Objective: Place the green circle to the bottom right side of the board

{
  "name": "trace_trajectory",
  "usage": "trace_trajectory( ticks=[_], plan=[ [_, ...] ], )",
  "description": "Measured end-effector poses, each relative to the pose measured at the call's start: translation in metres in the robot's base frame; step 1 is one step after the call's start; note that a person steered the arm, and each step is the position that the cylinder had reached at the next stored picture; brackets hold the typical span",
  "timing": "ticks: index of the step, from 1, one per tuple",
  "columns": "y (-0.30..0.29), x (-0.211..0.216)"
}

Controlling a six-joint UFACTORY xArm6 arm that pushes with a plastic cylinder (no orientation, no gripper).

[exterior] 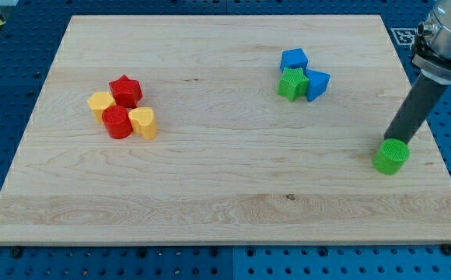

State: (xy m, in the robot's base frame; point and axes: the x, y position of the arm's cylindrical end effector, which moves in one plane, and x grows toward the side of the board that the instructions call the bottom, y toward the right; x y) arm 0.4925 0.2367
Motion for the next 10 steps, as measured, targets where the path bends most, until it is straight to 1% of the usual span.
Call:
trace_trajectory(
  ticks=[1,2,3,4,5,6,7,8,10],
  plan=[
    [0.0,0.018],
    [0.003,0.027],
    [0.005,0.004],
    [-0.008,-0.014],
    [-0.053,-0.013],
    [-0.063,-0.013],
    [-0.063,0.0],
    [-0.063,0.025],
    [-0.051,0.032]
  ],
)
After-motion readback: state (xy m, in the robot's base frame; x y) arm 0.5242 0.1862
